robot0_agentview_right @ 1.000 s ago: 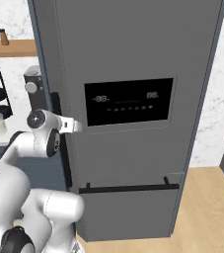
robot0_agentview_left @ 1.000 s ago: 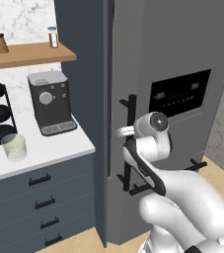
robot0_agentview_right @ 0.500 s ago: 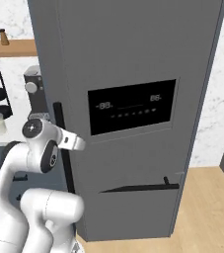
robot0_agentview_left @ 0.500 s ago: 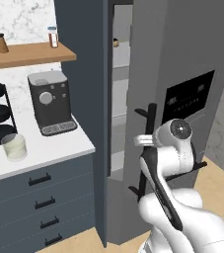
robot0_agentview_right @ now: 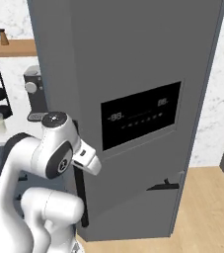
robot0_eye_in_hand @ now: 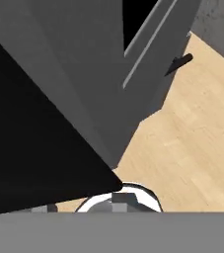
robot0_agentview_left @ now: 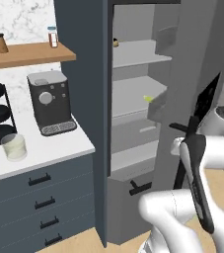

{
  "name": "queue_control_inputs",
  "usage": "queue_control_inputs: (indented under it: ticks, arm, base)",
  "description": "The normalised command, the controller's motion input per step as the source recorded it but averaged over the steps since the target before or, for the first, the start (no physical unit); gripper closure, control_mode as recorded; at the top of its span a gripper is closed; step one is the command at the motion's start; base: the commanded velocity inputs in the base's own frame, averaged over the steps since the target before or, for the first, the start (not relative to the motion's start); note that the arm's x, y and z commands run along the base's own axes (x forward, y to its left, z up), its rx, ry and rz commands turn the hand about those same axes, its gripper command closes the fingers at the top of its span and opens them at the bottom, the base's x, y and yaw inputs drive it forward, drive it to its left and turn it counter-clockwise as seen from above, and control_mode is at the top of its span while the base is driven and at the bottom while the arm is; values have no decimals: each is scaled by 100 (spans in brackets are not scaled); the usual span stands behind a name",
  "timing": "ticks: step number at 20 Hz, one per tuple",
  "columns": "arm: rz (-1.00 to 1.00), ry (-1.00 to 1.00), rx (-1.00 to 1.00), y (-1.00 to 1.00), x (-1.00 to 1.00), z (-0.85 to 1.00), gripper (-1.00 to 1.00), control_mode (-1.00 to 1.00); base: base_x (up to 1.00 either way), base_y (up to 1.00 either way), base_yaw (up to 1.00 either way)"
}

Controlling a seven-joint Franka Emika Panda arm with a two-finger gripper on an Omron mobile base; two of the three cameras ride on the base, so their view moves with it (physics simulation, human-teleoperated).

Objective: Grab a lemon wedge from the fridge and one ice cube from the ice bowl, and put them in the glass of lemonade.

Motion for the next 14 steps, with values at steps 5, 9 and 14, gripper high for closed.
queue_control_inputs:
  ticks: [5,9,14]
  arm:
    - [-18,-2,7,-75,-62,1,-100,-100]
    - [-4,-33,1,-12,-95,38,-100,-100]
    - [0,-34,0,0,-100,98,-100,-100]
  base:
    - [0,0,0]
    - [0,0,0]
    - [0,0,0]
